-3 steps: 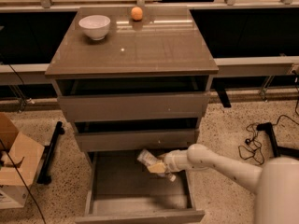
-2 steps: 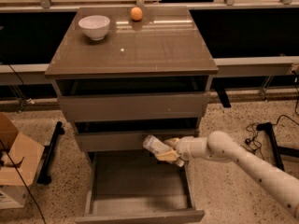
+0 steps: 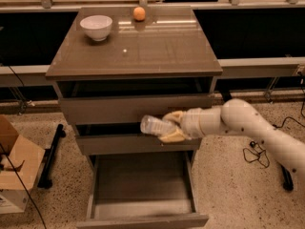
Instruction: Pick blue plastic bottle from bottom drawer and place on counter
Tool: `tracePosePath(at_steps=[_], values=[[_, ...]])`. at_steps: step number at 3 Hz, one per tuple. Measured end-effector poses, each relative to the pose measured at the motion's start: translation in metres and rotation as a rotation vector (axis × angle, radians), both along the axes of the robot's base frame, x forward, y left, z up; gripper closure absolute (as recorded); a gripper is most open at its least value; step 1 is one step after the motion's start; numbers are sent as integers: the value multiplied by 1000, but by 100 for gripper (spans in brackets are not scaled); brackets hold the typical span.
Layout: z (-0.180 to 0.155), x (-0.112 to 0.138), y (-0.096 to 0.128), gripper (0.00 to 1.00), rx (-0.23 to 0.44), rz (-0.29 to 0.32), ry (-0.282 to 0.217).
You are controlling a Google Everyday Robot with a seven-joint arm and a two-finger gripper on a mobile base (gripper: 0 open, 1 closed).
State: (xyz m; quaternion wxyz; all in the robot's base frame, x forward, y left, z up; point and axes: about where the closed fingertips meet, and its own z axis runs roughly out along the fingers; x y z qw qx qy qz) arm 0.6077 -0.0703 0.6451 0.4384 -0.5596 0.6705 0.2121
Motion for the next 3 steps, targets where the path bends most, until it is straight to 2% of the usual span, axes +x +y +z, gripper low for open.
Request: tracePosePath(at_steps=[1, 2, 3], values=[[92, 13, 15, 100, -129, 5, -175], [194, 47, 28, 100, -222, -31, -331], [194, 47, 28, 100, -222, -31, -330]])
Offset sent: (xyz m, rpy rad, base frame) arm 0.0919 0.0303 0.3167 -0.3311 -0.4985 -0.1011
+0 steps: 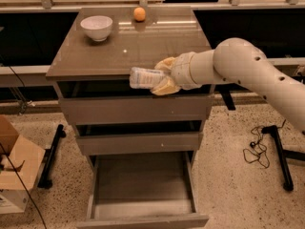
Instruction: Pick blue plastic bottle from bottom drawer and place on counter
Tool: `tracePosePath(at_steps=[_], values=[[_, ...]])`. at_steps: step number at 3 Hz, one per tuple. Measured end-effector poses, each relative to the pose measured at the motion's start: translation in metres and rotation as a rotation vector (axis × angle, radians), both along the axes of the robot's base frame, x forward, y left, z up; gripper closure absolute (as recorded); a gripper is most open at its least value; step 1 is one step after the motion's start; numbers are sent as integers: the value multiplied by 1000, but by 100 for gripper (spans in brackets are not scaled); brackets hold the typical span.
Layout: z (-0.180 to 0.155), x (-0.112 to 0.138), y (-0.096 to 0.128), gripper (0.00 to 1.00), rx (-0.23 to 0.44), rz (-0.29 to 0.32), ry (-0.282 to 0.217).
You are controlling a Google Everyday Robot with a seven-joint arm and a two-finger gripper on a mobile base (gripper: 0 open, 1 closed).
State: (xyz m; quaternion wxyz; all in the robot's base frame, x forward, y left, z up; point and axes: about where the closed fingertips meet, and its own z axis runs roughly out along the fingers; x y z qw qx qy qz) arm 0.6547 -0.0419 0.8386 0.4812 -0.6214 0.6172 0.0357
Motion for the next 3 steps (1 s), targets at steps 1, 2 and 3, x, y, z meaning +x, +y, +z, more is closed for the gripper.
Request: tracePosePath(at_steps=[1, 2, 3], values=[[15, 20, 2, 100, -57, 19, -46], [25, 59, 9, 100, -147, 39, -110], [19, 101, 23, 100, -218, 63, -132]])
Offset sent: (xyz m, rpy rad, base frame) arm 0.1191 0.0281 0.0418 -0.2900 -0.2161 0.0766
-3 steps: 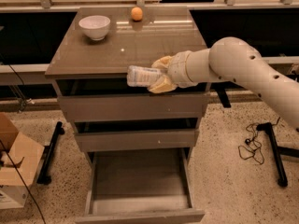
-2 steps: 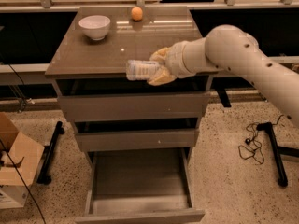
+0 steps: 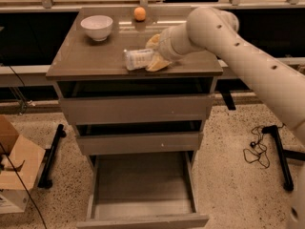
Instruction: Pick blue plastic bottle from bottom drawer and place on counter
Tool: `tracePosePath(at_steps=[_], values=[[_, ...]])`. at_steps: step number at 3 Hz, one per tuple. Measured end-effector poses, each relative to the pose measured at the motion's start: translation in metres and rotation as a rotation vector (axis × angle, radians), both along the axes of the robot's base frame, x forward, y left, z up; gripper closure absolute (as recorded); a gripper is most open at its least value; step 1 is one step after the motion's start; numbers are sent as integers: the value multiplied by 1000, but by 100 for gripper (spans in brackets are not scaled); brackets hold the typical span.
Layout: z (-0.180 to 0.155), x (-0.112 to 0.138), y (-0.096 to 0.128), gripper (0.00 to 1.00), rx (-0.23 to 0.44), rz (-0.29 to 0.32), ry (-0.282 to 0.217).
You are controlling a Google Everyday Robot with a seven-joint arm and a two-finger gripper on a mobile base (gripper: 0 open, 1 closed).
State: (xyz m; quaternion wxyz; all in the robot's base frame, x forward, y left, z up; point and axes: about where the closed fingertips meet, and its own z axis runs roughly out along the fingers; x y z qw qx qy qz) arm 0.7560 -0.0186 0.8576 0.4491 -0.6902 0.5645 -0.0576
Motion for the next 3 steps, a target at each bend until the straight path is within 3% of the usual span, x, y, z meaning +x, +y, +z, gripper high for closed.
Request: tracePosePath(at_steps=[1, 2, 3], values=[[-11, 33, 7, 84, -46, 2, 6], [-9, 33, 7, 61, -46, 2, 6], [7, 53, 15, 38, -54, 4, -35]])
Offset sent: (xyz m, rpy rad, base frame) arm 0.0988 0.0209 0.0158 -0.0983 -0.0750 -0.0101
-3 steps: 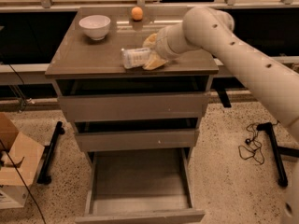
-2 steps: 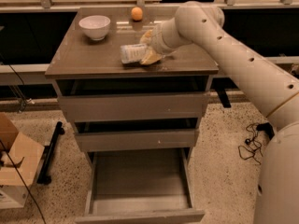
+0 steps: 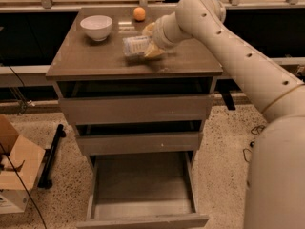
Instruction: Pick blue plastic bottle from bottom drawer and place on counter
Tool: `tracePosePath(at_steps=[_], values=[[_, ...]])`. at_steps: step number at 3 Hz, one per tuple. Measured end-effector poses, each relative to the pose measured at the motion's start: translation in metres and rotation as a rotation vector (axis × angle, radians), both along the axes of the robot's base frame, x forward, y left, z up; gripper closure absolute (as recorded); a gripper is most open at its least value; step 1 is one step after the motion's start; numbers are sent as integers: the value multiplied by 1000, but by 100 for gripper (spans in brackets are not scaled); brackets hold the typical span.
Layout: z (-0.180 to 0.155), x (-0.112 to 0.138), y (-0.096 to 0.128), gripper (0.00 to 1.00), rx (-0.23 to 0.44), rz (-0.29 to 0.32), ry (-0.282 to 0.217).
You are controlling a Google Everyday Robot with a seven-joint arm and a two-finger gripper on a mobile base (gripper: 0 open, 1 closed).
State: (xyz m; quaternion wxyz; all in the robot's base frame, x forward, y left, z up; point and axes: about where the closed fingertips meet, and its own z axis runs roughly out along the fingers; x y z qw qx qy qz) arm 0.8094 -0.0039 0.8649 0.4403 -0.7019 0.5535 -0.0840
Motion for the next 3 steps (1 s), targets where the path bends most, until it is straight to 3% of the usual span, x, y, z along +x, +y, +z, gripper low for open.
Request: tracePosePath(at_steps=[1, 2, 3], values=[[42, 41, 21, 15, 29, -2, -93], [56, 46, 19, 0, 48, -11, -112], [56, 46, 19, 0, 48, -11, -112]])
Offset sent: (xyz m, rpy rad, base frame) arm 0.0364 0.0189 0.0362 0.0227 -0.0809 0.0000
